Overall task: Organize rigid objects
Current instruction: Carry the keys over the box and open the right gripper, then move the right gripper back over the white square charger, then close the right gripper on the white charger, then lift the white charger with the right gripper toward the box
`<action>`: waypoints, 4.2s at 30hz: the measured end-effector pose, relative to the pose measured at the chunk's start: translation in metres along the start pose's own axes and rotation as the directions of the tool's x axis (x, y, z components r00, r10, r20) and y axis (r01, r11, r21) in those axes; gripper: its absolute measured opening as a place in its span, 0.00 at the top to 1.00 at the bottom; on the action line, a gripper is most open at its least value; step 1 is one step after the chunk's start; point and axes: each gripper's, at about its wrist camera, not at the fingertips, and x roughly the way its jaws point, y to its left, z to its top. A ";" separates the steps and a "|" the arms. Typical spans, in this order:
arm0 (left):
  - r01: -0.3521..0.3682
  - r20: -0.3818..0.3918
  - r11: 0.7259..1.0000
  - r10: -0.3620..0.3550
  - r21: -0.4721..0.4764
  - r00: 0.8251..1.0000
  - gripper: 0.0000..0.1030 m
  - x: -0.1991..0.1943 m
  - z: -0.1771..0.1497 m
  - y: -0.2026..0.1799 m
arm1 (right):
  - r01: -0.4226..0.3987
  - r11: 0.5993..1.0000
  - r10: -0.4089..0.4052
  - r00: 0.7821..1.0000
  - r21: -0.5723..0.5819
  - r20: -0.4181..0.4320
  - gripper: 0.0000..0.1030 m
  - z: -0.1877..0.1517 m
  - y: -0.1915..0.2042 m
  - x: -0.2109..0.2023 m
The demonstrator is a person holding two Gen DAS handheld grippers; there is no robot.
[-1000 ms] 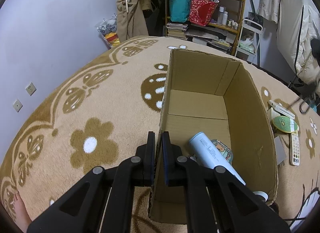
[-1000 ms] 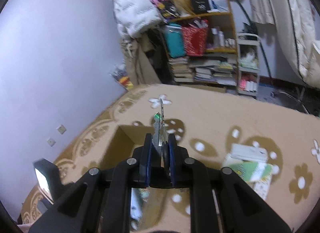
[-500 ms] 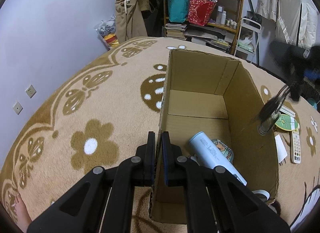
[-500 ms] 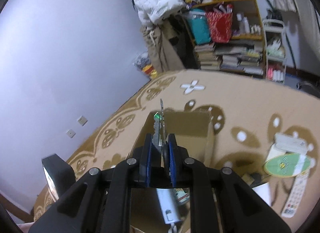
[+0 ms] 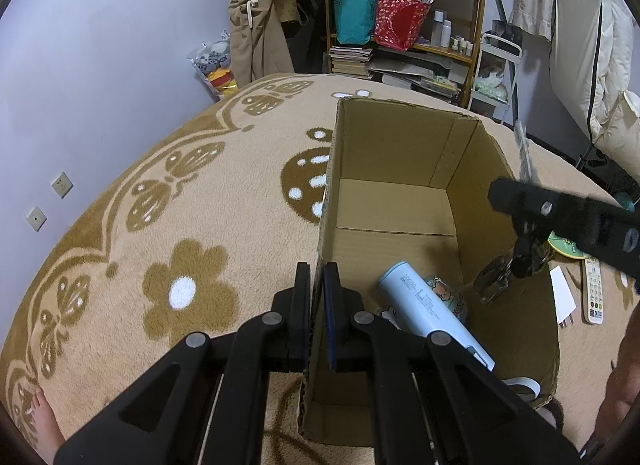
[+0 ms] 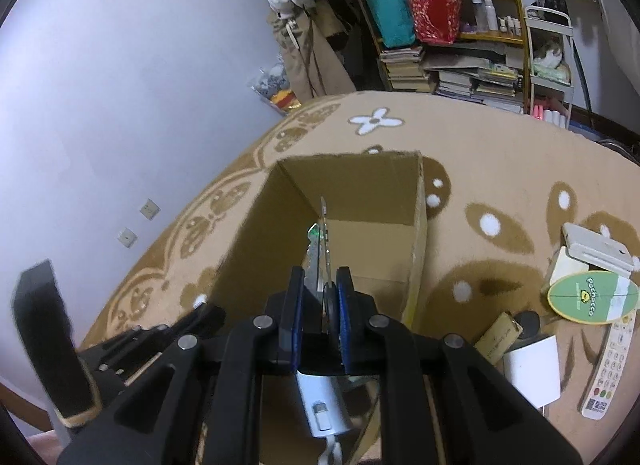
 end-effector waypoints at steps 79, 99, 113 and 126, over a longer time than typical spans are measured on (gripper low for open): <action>0.007 -0.003 1.000 -0.007 -0.014 1.000 0.94 0.003 -0.003 0.005 | 0.327 0.939 -0.319 0.944 0.105 -0.085 0.42 -0.086 -0.137 -0.001; 0.001 -0.004 1.000 -0.001 -0.011 1.000 0.94 0.003 -0.002 0.005 | 0.368 0.919 -0.362 0.930 0.137 -0.071 0.45 -0.069 -0.128 -0.019; 0.003 -0.004 1.000 -0.003 -0.013 1.000 0.94 0.002 -0.002 0.005 | 0.364 0.920 -0.373 0.927 0.147 0.039 0.45 -0.048 -0.111 -0.055; 0.001 -0.004 1.000 -0.001 -0.011 1.000 0.94 0.002 -0.002 0.005 | 0.301 0.943 -0.319 0.938 0.141 0.135 0.45 -0.030 -0.092 -0.075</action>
